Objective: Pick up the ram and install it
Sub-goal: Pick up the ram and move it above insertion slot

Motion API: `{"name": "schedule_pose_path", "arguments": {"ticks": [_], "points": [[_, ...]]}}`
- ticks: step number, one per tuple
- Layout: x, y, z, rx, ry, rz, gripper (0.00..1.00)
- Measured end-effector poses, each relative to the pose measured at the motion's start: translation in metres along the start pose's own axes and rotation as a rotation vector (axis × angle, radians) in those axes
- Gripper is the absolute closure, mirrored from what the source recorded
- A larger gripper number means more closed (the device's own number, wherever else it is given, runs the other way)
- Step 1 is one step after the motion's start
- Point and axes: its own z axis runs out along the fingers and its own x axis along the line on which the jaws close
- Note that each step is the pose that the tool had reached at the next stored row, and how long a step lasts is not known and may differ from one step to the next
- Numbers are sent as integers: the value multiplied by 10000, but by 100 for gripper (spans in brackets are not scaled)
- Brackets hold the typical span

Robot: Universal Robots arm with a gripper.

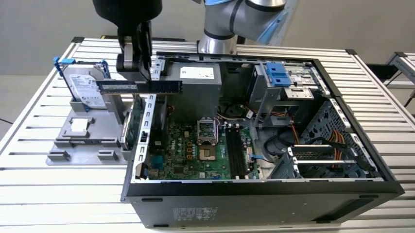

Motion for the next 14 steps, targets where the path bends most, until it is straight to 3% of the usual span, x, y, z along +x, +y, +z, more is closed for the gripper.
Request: {"name": "schedule_pose_path", "arguments": {"ticks": [14], "points": [[7, -232, -1, -15, -1, -1, 100]]}}
